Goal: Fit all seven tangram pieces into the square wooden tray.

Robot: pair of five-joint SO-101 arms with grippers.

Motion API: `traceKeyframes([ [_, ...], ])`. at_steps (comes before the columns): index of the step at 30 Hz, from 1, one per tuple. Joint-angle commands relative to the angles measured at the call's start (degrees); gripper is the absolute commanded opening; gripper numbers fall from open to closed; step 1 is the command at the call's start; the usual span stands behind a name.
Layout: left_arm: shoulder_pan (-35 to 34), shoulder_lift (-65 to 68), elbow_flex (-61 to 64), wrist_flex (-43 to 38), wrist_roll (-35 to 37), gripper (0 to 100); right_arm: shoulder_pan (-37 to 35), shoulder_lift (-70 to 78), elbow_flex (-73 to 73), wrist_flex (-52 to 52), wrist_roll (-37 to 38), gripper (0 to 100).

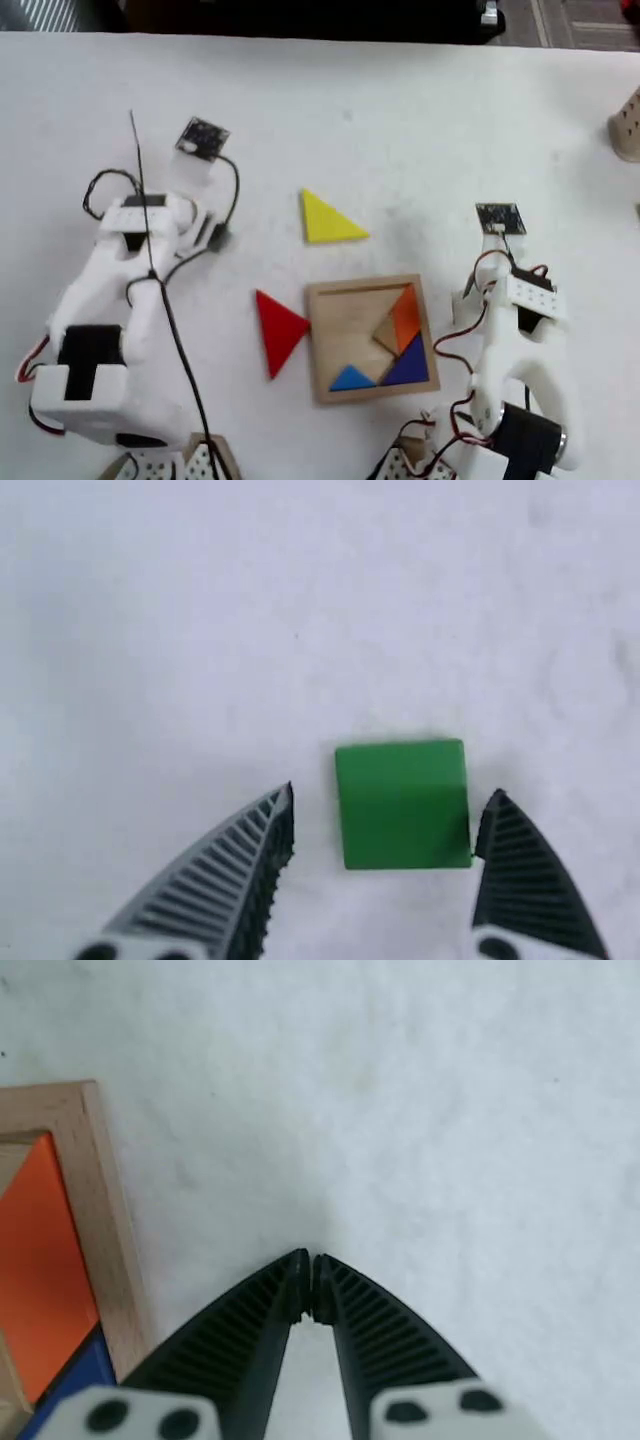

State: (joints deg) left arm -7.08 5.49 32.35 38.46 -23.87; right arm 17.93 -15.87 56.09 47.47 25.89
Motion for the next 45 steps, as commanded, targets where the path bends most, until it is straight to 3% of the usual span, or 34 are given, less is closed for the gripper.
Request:
traceKeyframes([
  [1, 1.5, -0.1, -2.8, 0.6, -0.6, 29, 0.5, -2.5, -0.4, -0.3, 0.5, 1.8],
  [5, 2.2, -0.1, -3.0, 5.1, -0.3, 29, 0.4, -2.3, -0.4, -0.3, 0.5, 1.8],
  [13, 2.2, 0.0, -3.6, 5.4, 0.0, 29, 0.3, -2.3, -0.4, -0.3, 0.5, 1.8],
  [22, 1.9, 11.6, -18.4, 16.5, 3.0, 29, 0.3, -2.2, -0.4, -0.3, 0.5, 1.8],
  [29, 2.1, 12.3, -19.0, 17.6, 3.0, 29, 0.4, -2.3, -0.4, -0.3, 0.5, 1.8],
  [36, 2.7, 12.5, -19.5, 17.1, 3.0, 8, 0.2, -2.3, -0.4, -0.3, 0.5, 1.8],
  [45, 3.3, 12.3, -19.4, 17.1, 3.0, 7, 0.3, -2.3, -0.4, -0.3, 0.5, 1.8],
])
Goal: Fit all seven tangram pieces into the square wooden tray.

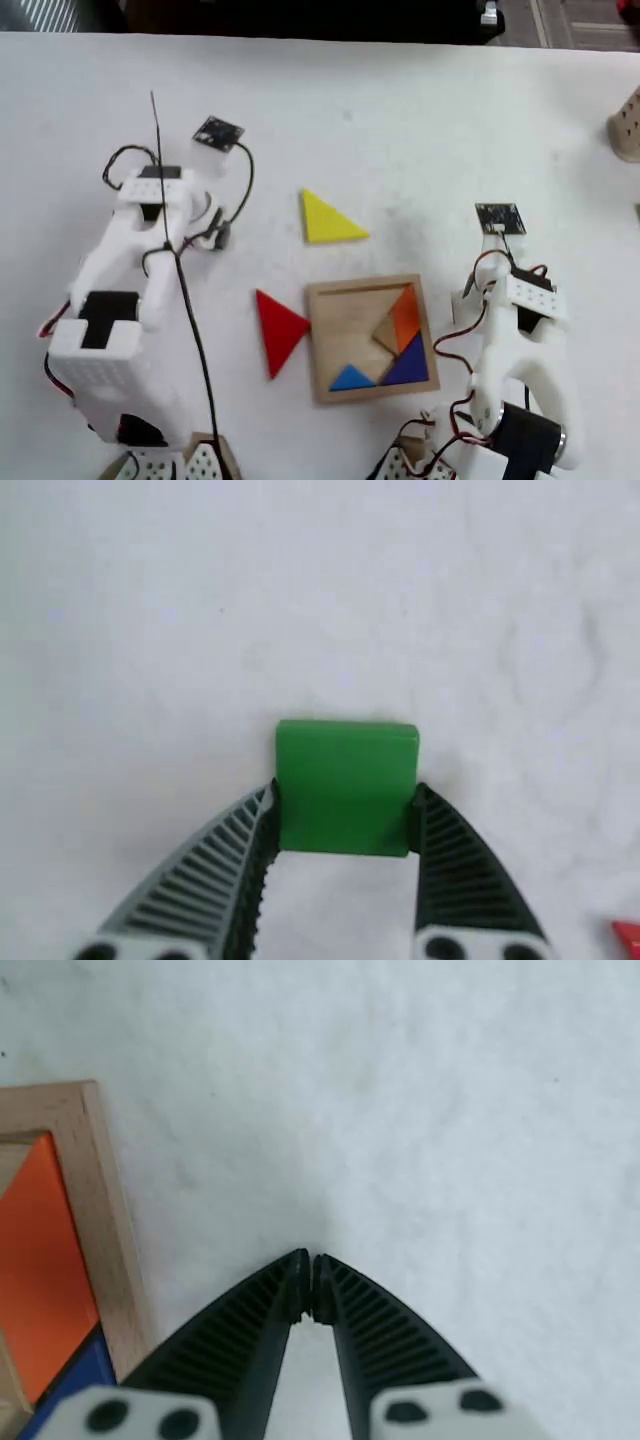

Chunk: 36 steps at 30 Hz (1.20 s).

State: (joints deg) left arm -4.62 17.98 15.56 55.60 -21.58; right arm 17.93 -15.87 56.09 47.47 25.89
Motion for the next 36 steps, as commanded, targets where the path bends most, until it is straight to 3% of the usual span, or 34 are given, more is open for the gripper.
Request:
traceKeyframes([
  [1, 0.7, -0.4, -2.5, 0.0, 0.7, 7, 0.4, -2.4, -0.4, -0.3, 0.5, 1.8],
  [11, 0.0, -4.4, -0.3, 1.3, 1.2, 6, 0.3, -2.5, -0.4, -0.3, 0.5, 1.8],
  [17, 8.6, -15.1, 12.7, -3.3, 1.2, 7, 0.1, -2.5, -0.4, -0.5, 0.5, 1.8],
  [26, 12.5, -27.9, 23.1, -6.2, 1.3, 7, 0.1, -2.3, -0.4, -0.5, 0.5, 1.8],
  [29, 16.9, -33.0, 26.5, -5.7, 1.9, 7, 0.1, -2.2, -0.4, -0.6, 0.5, 1.8],
  [36, 34.9, -41.5, 34.1, -6.2, 6.2, 7, 0.2, -2.2, -0.4, -0.7, 0.5, 1.8],
])
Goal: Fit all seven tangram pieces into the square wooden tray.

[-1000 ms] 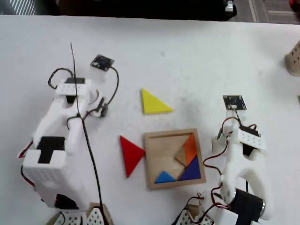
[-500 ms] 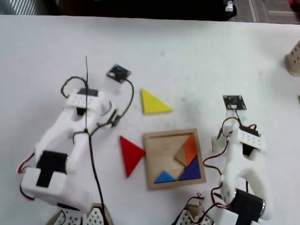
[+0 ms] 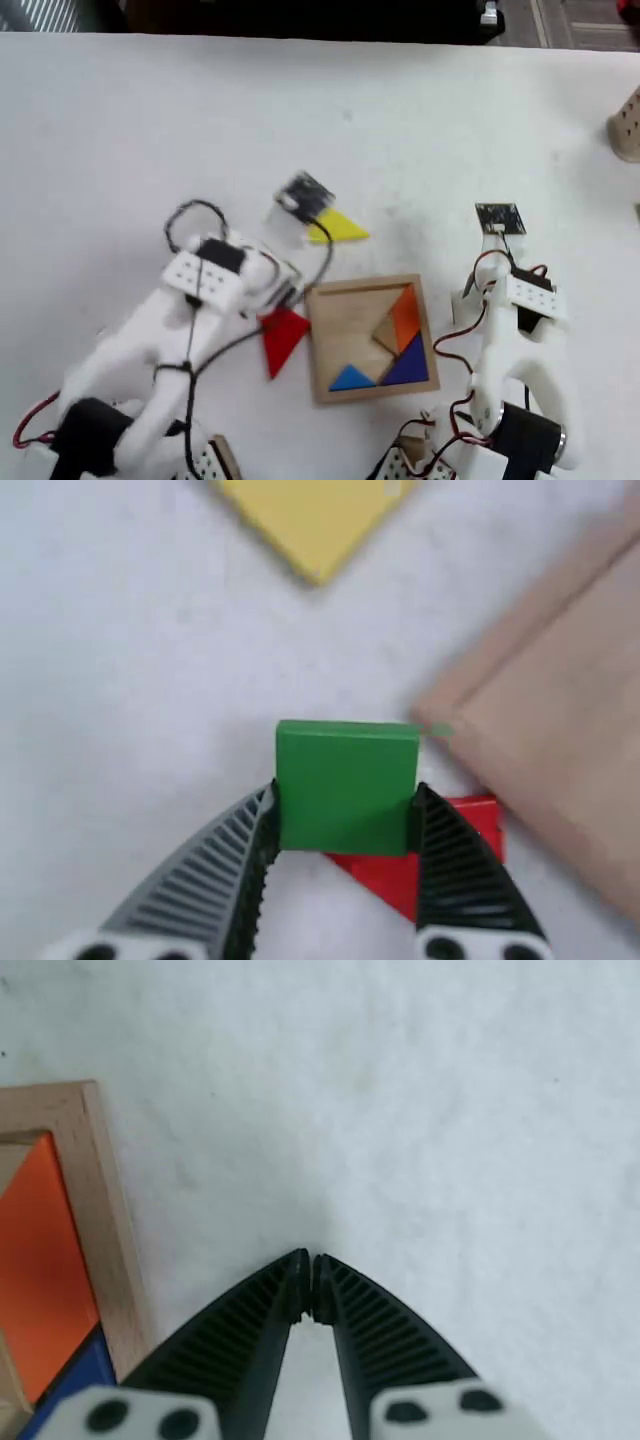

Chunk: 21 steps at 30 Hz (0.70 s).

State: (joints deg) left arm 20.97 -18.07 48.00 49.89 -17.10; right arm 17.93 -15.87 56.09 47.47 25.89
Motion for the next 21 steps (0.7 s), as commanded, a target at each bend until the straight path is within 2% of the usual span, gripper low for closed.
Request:
traceKeyframes([
  [1, 11.6, -5.3, 1.8, -0.6, 1.7, 7, 0.2, -2.2, -0.4, -0.7, 0.5, 1.8],
  [4, 16.1, -3.9, 2.2, -4.2, 1.7, 7, 0.3, -2.2, -0.4, -0.7, 0.5, 1.8],
  [11, 21.8, 6.1, 0.4, -12.0, 1.8, 7, 0.1, -2.2, -0.5, -0.7, 0.4, 1.8],
  [15, 24.7, 12.4, -3.7, -11.3, 1.8, 7, 0.1, -2.2, -0.5, -0.7, 0.4, 1.8],
  [21, 26.0, 14.8, -7.1, -10.1, 1.8, 7, 0.1, -2.2, -0.5, -0.7, 0.4, 1.8],
])
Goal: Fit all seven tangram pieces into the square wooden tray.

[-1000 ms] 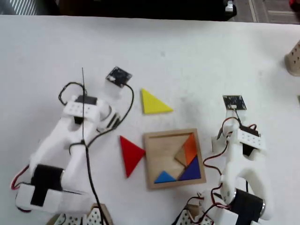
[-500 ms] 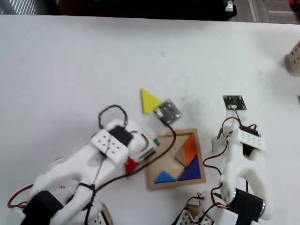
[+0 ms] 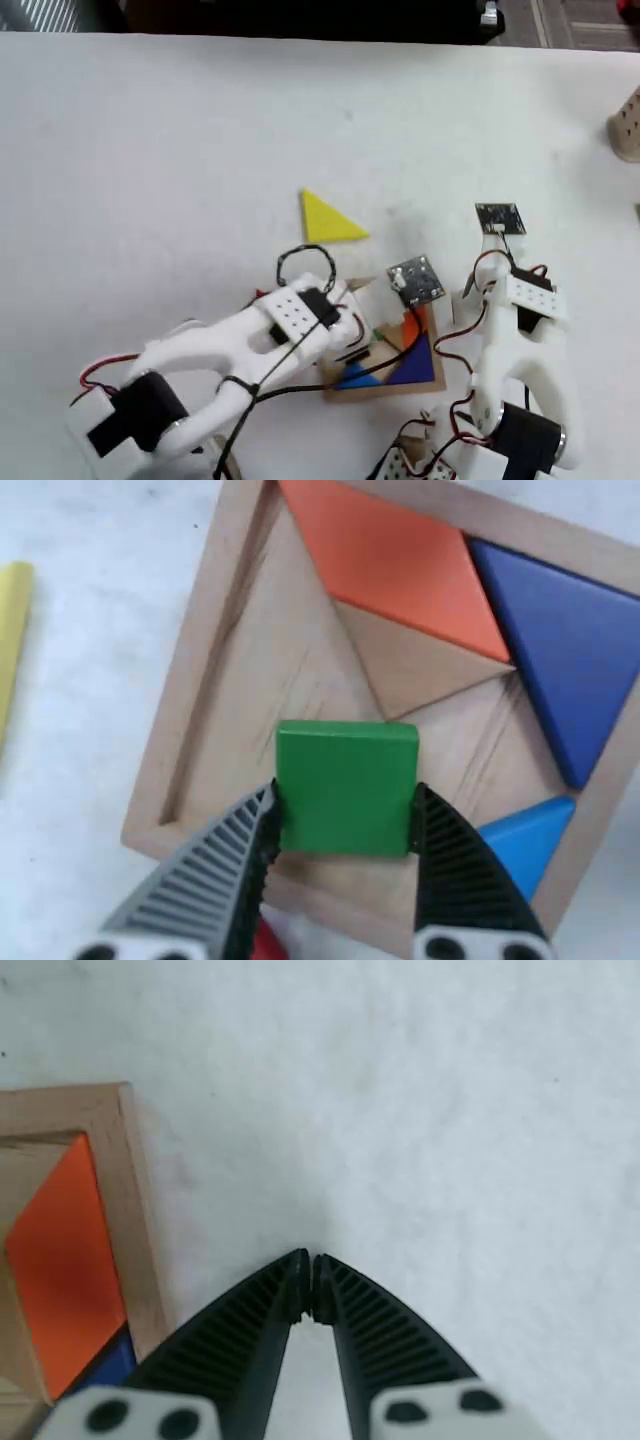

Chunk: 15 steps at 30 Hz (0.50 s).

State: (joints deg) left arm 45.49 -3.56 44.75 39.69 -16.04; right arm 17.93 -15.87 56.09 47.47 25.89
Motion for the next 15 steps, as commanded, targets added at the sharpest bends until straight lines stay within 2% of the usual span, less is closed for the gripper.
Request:
traceKeyframes([
  [1, 1.4, 0.3, -4.0, 0.0, 0.7, 7, 0.1, -2.2, -0.5, -0.7, 0.4, 1.8],
  [7, -0.7, 0.1, -3.6, -0.3, 1.8, 20, 0.1, -2.2, -0.5, -0.7, 0.5, 1.8],
  [11, -3.1, 0.1, -3.8, -0.6, 8.6, 22, 0.1, -2.2, -0.5, -0.7, 0.5, 1.8],
  [15, -6.9, 0.1, -4.0, -0.7, 10.9, 22, 0.1, -2.2, -0.5, -0.7, 0.5, 1.8],
])
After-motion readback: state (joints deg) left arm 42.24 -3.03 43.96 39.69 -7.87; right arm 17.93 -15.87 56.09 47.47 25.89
